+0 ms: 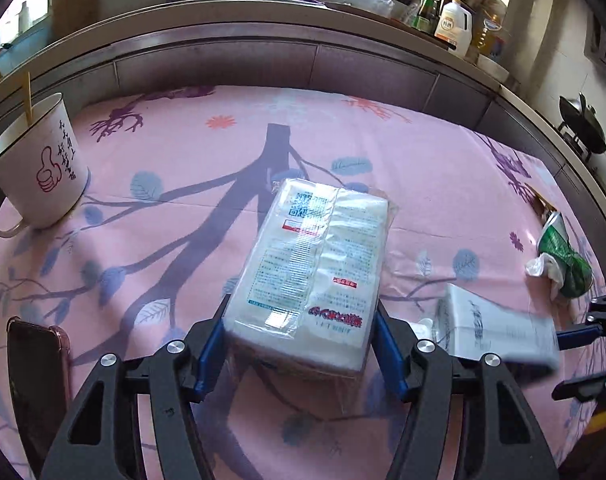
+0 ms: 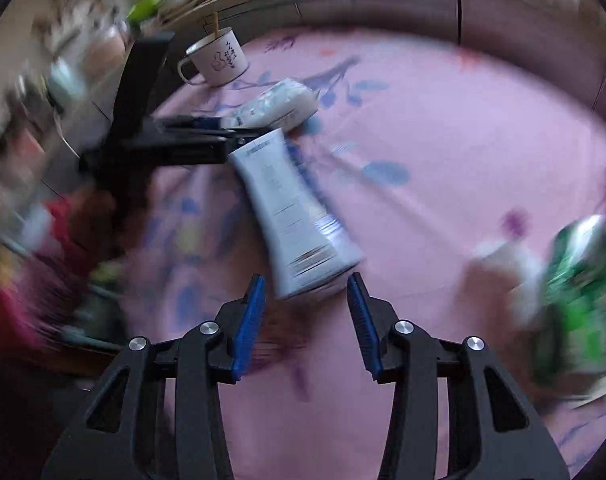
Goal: Collect trash
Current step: 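Grasp the white tissue pack with the left tool while the right tool grasps the blue-and-white milk carton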
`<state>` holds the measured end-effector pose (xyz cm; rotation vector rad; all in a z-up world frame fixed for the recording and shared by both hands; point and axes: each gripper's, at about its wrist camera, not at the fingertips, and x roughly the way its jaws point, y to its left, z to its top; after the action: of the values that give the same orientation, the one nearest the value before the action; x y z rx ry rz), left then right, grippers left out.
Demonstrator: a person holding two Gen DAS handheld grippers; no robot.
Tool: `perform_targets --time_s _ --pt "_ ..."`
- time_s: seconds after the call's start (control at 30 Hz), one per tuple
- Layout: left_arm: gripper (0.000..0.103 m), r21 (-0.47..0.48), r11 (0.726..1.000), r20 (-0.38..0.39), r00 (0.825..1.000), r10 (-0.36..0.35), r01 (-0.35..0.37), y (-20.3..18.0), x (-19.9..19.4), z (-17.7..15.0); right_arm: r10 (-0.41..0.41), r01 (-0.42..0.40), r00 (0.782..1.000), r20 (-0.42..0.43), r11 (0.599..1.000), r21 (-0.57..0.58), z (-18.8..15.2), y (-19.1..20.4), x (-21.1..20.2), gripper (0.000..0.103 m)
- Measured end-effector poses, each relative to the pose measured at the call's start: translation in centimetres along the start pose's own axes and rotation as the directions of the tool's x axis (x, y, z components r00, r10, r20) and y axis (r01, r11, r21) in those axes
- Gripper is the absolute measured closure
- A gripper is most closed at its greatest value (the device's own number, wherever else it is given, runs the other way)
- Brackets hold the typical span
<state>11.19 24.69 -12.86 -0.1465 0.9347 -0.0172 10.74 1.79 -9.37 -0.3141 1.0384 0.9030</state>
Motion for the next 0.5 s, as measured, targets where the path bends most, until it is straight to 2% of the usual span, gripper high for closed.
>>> perform_targets --time_s 0.03,0.1,0.2,0.33,0.4,0.47,0.5 --pt "0.039 -0.003 1.000 0.001 1.000 0.000 0.000 -0.2 0.0 0.1 -0.058 0.059 0.998 0.039 0.997 -0.043 -0.2 0.5 -0.3 0.043" --pt "0.039 -0.001 1.000 0.001 1.000 -0.005 0.005 -0.7 0.3 0.4 -0.100 0.109 0.990 0.098 0.990 -0.088 -0.8 1.1 -0.5 0.036" --pt "0.039 0.005 1.000 0.015 1.000 -0.007 0.007 -1.1 -0.2 0.4 -0.083 0.097 0.990 0.118 0.989 -0.116 -1.1 1.5 -0.1 0.033" --pt "0.038 -0.002 1.000 0.027 1.000 -0.010 0.010 -1.0 -1.0 0.2 -0.115 0.134 0.983 0.140 0.982 -0.135 -0.9 1.8 1.2 0.031" --pt "0.039 -0.010 1.000 0.032 0.999 -0.011 0.011 -0.7 -1.4 0.1 -0.108 0.125 0.984 0.140 0.985 -0.123 -0.8 1.2 1.7 0.031" --pt "0.039 -0.021 1.000 0.039 0.999 -0.015 0.015 -0.4 -2.0 0.0 -0.097 0.112 0.985 0.140 0.988 -0.109 -0.4 1.7 3.0 0.031" --pt "0.039 -0.024 1.000 0.042 0.999 -0.016 0.017 -0.3 -2.3 0.0 -0.085 0.099 0.986 0.141 0.990 -0.097 -0.5 1.6 3.2 0.036"
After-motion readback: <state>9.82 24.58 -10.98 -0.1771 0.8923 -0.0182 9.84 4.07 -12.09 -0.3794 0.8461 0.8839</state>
